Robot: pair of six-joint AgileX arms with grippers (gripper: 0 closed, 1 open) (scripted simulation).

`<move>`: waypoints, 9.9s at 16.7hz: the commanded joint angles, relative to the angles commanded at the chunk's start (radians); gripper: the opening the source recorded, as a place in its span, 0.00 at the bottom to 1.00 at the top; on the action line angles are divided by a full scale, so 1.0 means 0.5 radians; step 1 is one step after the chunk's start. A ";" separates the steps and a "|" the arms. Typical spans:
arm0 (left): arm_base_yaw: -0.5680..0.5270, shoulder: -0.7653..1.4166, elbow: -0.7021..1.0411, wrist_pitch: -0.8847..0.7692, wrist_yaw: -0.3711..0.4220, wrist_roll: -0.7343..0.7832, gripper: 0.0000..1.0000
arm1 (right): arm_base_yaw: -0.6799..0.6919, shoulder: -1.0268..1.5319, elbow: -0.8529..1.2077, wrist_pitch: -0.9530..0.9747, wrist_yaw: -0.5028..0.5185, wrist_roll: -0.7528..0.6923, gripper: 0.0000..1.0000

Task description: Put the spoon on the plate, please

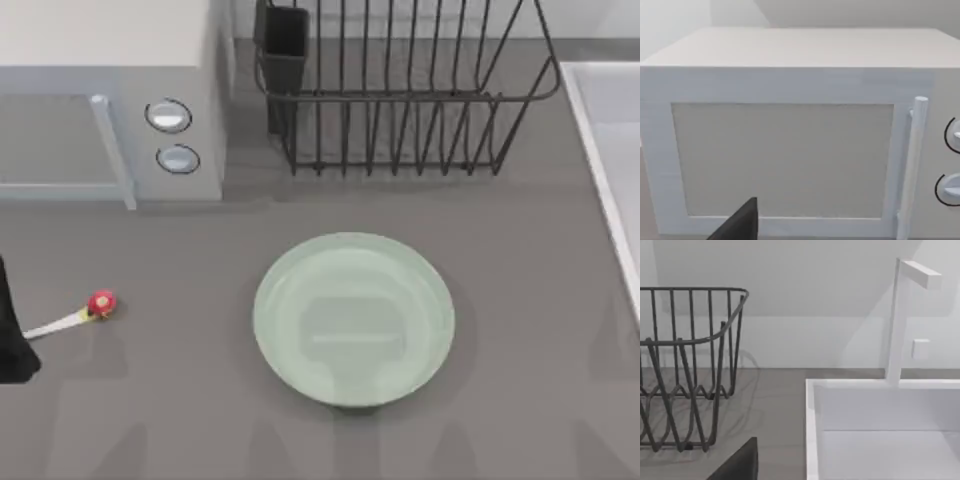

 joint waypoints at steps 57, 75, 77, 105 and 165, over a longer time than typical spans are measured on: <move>-0.017 3.843 2.026 -1.320 0.012 2.280 0.47 | 0.000 0.000 0.000 0.000 0.000 0.000 1.00; -0.013 3.675 2.117 -1.531 0.016 2.256 0.00 | 0.000 0.000 0.000 0.000 0.000 0.000 1.00; -0.009 3.625 2.195 -1.630 0.014 2.250 0.00 | 0.000 0.000 0.000 0.000 0.000 0.000 1.00; -1.369 4.223 3.515 -2.525 0.006 1.728 0.00 | 0.000 0.000 0.000 0.000 0.000 0.000 1.00; -1.545 4.521 3.496 -2.108 0.007 1.557 1.00 | 0.000 0.000 0.000 0.000 0.000 0.000 1.00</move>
